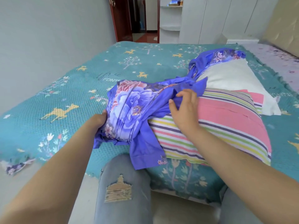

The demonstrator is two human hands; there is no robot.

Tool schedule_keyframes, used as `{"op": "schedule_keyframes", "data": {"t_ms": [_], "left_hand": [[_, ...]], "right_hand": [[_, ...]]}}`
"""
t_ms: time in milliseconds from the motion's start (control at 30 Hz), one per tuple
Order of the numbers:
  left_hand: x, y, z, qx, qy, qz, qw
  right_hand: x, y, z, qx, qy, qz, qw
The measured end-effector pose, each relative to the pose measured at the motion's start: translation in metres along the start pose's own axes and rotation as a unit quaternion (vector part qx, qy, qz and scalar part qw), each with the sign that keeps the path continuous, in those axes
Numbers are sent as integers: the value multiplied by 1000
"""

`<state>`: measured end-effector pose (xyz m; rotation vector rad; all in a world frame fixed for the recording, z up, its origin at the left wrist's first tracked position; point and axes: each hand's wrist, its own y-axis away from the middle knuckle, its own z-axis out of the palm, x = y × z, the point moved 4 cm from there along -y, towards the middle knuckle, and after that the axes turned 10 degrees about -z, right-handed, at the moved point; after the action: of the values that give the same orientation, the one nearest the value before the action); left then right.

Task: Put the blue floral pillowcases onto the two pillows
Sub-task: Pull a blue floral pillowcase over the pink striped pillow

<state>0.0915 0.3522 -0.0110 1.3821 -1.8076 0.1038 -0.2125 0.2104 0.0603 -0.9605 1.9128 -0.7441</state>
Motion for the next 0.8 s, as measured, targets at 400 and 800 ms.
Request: {"op": "schedule_keyframes", "data": {"t_ms": [400,800], "left_hand": [[-23,-3,0,-68,125,7,990],[61,35,-47,144,75,151,975]], "right_hand": [[-58,49,35,-296,-81,140,941],[-26,33,-14,-357,68,132,922]]}}
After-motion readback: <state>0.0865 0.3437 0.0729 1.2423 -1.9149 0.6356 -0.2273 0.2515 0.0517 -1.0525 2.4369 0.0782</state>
